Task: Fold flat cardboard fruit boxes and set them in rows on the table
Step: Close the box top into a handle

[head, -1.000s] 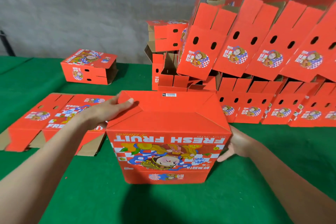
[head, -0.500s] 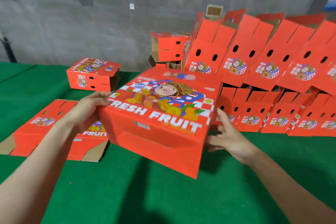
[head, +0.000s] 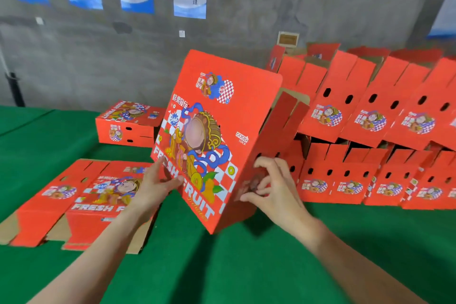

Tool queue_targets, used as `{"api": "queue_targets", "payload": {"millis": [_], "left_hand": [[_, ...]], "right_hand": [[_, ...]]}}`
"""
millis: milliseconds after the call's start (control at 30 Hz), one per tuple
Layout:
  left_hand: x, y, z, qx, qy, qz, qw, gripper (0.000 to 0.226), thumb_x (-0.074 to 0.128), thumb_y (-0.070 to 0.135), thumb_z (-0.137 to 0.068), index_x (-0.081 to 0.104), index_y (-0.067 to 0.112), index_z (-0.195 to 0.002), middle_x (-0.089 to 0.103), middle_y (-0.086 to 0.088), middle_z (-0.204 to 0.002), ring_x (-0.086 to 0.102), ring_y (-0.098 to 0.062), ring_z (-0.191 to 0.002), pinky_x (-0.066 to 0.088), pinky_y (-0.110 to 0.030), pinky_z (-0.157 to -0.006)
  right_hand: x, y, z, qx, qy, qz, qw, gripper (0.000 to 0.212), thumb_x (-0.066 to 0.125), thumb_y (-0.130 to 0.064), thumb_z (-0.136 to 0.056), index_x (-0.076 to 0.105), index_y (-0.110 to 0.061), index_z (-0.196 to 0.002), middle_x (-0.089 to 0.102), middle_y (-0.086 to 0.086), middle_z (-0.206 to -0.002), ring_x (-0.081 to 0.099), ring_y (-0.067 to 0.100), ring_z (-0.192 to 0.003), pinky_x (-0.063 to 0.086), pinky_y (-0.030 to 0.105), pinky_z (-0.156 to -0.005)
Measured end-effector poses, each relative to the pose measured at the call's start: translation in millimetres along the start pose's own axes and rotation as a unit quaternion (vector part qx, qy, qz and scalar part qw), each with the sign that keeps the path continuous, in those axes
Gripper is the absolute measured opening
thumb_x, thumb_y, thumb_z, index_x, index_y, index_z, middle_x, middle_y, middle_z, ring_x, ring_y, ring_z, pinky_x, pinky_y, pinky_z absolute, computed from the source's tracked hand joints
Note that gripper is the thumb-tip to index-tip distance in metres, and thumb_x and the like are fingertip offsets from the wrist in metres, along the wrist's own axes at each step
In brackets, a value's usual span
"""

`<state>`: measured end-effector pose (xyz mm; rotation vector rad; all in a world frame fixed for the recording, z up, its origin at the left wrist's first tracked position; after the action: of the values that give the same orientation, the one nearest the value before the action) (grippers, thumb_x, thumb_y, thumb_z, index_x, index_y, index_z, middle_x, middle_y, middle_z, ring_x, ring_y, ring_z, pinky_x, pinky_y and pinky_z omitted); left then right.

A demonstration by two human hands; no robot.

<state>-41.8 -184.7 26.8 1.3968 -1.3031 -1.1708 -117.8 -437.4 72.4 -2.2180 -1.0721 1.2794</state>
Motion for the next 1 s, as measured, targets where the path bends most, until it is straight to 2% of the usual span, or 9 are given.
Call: {"api": "queue_targets", "payload": {"millis": [67, 200, 300, 400, 567, 633, 767, 867, 1000], "left_hand": [[8.9, -5.0, -5.8, -0.012, -0.018, 0.008, 1.0, 0.043, 0.064, 0.002, -0.087, 0.052, 0.04, -0.105, 0.063, 0.027, -0.091, 0.065, 0.001, -0.083, 0.049, -0.009, -0.061], [5.2, -11.3, -24.2, -0.014, -0.006, -0.035, 0.999, 0.038, 0.053, 0.003, -0.094, 0.055, 0.02, -0.128, 0.057, 0.008, -0.114, 0.053, -0.005, -0.098, 0.042, -0.018, -0.08], [-2.1, -33.0, -43.4, -0.073, -0.012, -0.027, 0.997, 0.038, 0.042, 0.002, -0.097, 0.055, 0.014, -0.13, 0.056, 0.002, -0.122, 0.049, -0.013, -0.11, 0.037, -0.027, -0.087], [-3.6, -50.5, -63.9, -0.101, -0.026, -0.028, 0.994, 0.033, 0.038, 0.006, -0.099, 0.057, 0.016, -0.124, 0.064, 0.005, -0.109, 0.055, -0.011, -0.097, 0.04, -0.027, -0.077], [7.2, -85.2, -95.6, -0.146, -0.054, -0.017, 0.988, 0.041, 0.035, 0.012, -0.102, 0.037, 0.016, -0.143, 0.043, -0.001, -0.142, 0.043, -0.019, -0.125, 0.035, -0.034, -0.095], [17.0, -100.9, -105.5, -0.161, -0.079, -0.005, 0.984, 0.04, 0.035, 0.014, -0.102, 0.04, 0.028, -0.139, 0.049, 0.012, -0.131, 0.048, -0.006, -0.116, 0.038, -0.034, -0.096], [36.9, -120.2, -125.5, -0.162, -0.122, -0.006, 0.979, 0.044, 0.031, 0.01, -0.102, 0.042, 0.049, -0.119, 0.059, 0.039, -0.103, 0.055, 0.024, -0.085, 0.045, -0.004, -0.07], [49.4, -126.3, -144.3, -0.164, -0.128, -0.014, 0.978, 0.053, 0.033, 0.019, -0.103, 0.012, 0.031, -0.15, 0.04, 0.014, -0.145, 0.039, 0.002, -0.122, 0.029, -0.022, -0.106], [58.2, -123.6, -174.3, -0.144, -0.137, -0.053, 0.979, 0.053, 0.028, 0.023, -0.104, 0.006, 0.022, -0.152, 0.034, 0.0, -0.148, 0.029, -0.002, -0.122, 0.021, -0.015, -0.098]], "right_hand": [[13.0, -3.2, -14.0, -0.005, 0.002, 0.004, 1.0, 0.073, 0.08, -0.018, -0.074, 0.033, -0.068, -0.1, 0.026, -0.013, -0.111, 0.052, 0.004, -0.075, 0.051, 0.013, -0.075], [60.5, 0.7, -44.0, 0.013, -0.027, 0.016, 0.999, 0.067, 0.062, -0.001, -0.083, 0.038, -0.058, -0.108, 0.021, -0.012, -0.111, 0.057, 0.005, -0.078, 0.05, 0.022, -0.083], [104.0, 14.8, -67.5, 0.049, -0.047, 0.068, 0.995, 0.062, 0.049, 0.001, -0.085, 0.039, -0.051, -0.118, 0.02, 0.001, -0.125, 0.055, 0.028, -0.098, 0.045, 0.037, -0.094], [151.3, 36.0, -84.6, 0.108, -0.085, 0.115, 0.984, 0.068, 0.039, 0.0, -0.09, 0.033, -0.056, -0.128, 0.008, 0.01, -0.144, 0.048, 0.037, -0.112, 0.041, 0.039, -0.098], [208.2, 78.0, -94.4, 0.174, -0.145, 0.238, 0.944, 0.081, 0.041, 0.004, -0.09, 0.018, -0.05, -0.145, 0.005, 0.024, -0.146, 0.033, 0.041, -0.13, 0.034, 0.039, -0.105], [224.7, 93.2, -96.8, 0.196, -0.184, 0.26, 0.927, 0.074, 0.043, -0.003, -0.092, 0.019, -0.046, -0.147, 0.012, 0.024, -0.143, 0.034, 0.04, -0.126, 0.032, 0.038, -0.106], [250.3, 120.3, -102.5, 0.229, -0.249, 0.279, 0.899, 0.078, 0.053, -0.011, -0.09, 0.013, -0.041, -0.15, 0.002, 0.034, -0.148, 0.032, 0.043, -0.132, 0.023, 0.039, -0.112], [261.0, 131.8, -111.4, 0.207, -0.26, 0.274, 0.903, 0.069, 0.053, -0.011, -0.09, 0.02, -0.022, -0.149, 0.013, 0.027, -0.154, -0.003, 0.049, -0.142, 0.009, 0.046, -0.117], [259.9, 149.2, -129.3, 0.233, -0.289, 0.276, 0.887, 0.071, 0.054, -0.014, -0.092, 0.016, -0.024, -0.151, -0.01, 0.037, -0.151, -0.007, 0.05, -0.142, 0.017, 0.047, -0.116]]}}
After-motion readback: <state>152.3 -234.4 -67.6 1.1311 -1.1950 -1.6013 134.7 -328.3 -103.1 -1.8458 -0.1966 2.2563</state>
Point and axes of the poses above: each hand's wrist, its own z-axis away from the middle knuckle, its own x-axis out of the palm, y = z × x, the point moved 8 cm from there along -z, towards the middle knuckle
